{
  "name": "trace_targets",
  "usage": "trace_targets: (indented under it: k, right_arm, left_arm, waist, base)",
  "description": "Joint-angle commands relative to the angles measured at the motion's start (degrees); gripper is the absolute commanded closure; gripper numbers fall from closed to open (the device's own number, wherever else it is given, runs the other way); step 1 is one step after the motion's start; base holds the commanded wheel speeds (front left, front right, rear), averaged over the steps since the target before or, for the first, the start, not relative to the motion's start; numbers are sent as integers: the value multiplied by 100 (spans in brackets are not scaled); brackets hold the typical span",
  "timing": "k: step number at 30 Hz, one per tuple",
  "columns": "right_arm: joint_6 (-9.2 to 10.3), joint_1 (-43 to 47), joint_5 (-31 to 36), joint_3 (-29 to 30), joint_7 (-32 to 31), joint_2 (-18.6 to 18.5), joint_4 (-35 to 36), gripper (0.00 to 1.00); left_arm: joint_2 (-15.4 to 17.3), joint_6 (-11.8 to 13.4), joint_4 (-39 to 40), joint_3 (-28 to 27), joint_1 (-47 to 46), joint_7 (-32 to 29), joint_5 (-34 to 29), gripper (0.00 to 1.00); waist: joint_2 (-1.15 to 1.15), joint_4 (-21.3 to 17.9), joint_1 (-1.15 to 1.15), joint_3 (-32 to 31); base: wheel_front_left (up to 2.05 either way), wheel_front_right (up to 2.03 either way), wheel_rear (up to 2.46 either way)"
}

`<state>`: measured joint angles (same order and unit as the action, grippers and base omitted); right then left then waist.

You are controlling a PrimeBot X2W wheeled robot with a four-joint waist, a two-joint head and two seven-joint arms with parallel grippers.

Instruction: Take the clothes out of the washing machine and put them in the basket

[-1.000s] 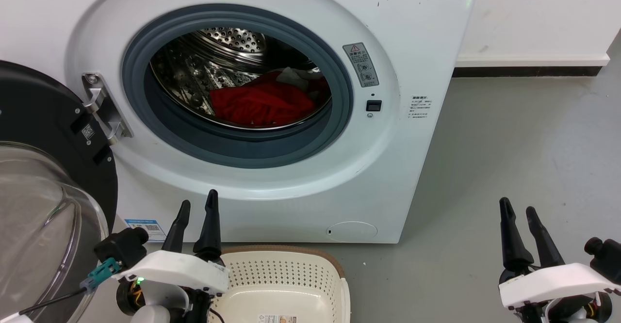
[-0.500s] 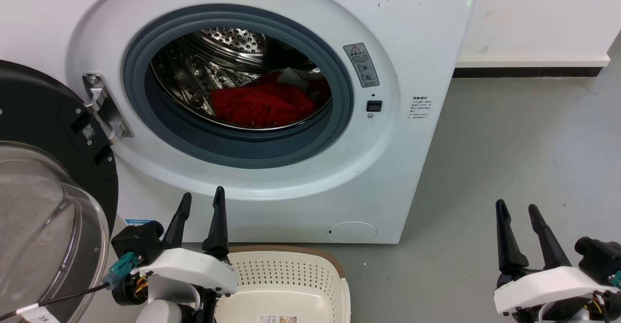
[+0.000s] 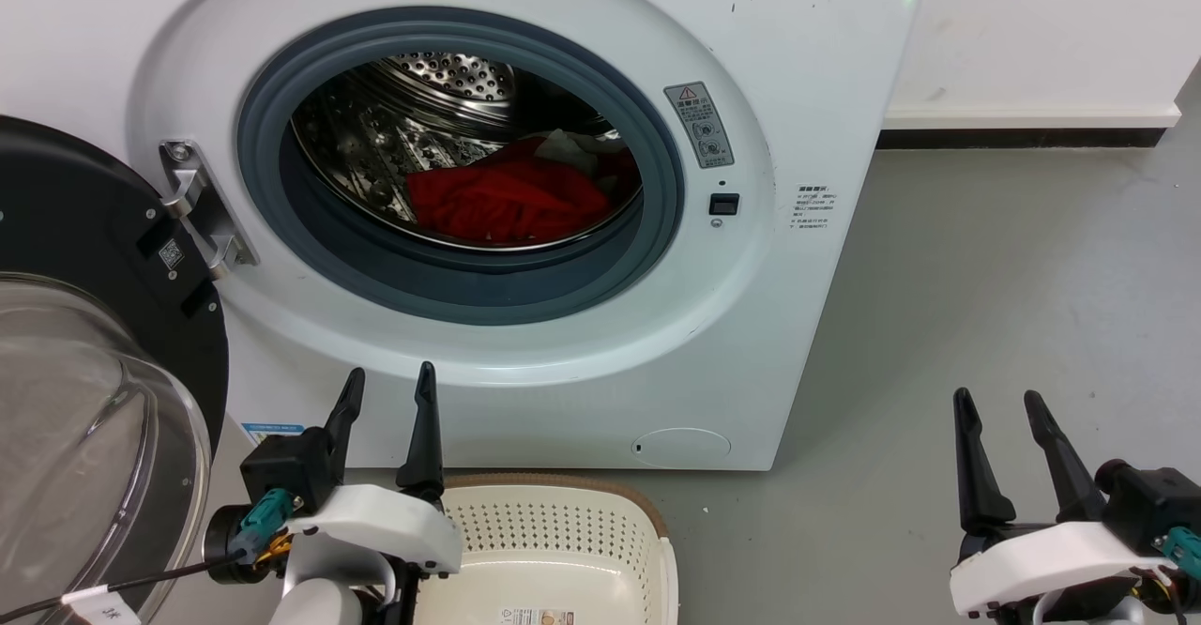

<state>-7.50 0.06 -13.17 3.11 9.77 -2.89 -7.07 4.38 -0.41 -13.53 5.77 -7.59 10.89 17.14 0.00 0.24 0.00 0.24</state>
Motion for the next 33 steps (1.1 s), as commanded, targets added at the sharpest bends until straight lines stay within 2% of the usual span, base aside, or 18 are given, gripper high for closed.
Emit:
trace_targets:
  k: [1, 24, 33]
  right_arm:
    - [1, 39, 153, -8, 55, 1, 73, 0]
    - [2, 112, 1261, -21, 253, 2, 152, 0]
    - [3, 135, 1640, -44, 312, 4, 161, 0]
  left_arm:
    - [19, 36, 11, 26, -122, 65, -132, 0]
    - [39, 192, -158, 93, -127, 325, -1095, 0]
    - [-8, 144, -265, 89, -137, 414, -1357, 0]
  waist:
    - [0, 1, 0, 0]
    - [0, 9, 0, -14]
    - [0, 21, 0, -11]
  base:
    - [0, 0, 0]
    - [0, 0, 0]
    - [0, 0, 0]
